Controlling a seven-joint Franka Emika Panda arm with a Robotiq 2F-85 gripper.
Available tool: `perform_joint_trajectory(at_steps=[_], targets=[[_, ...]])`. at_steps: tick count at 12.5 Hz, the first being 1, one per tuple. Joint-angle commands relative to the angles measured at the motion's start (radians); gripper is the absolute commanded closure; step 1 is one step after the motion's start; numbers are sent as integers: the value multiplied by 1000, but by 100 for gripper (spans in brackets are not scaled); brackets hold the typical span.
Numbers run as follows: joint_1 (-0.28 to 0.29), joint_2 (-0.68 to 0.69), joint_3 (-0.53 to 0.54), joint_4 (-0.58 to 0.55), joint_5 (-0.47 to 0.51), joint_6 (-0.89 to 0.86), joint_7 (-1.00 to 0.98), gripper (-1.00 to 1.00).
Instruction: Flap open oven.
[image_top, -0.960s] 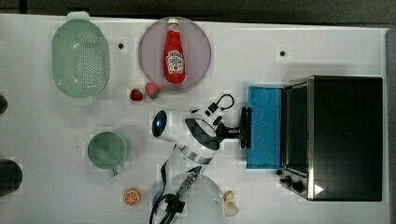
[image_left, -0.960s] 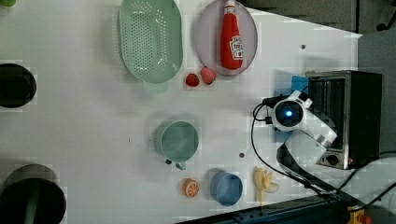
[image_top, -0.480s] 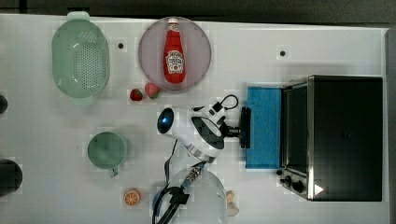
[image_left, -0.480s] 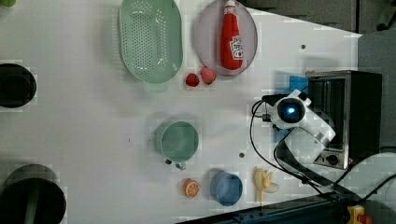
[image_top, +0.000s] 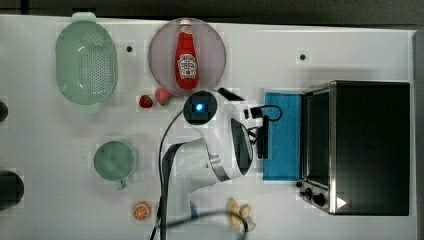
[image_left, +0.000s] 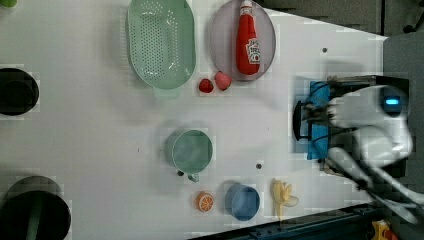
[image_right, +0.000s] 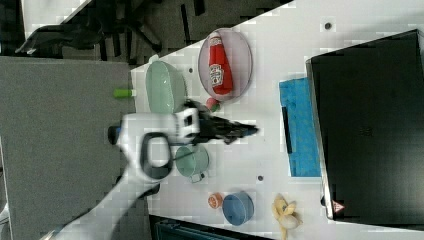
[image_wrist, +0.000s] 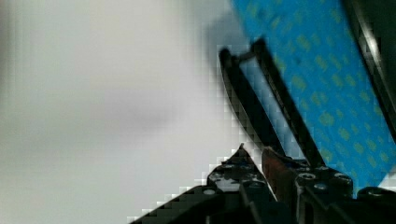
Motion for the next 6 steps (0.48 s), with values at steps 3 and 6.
perform_joint_trajectory(at_steps=[3,6], targets=[[-10,-346,-40,80,181,-205,41,65],[-10,-463,-36,182,306,-450,46,65]])
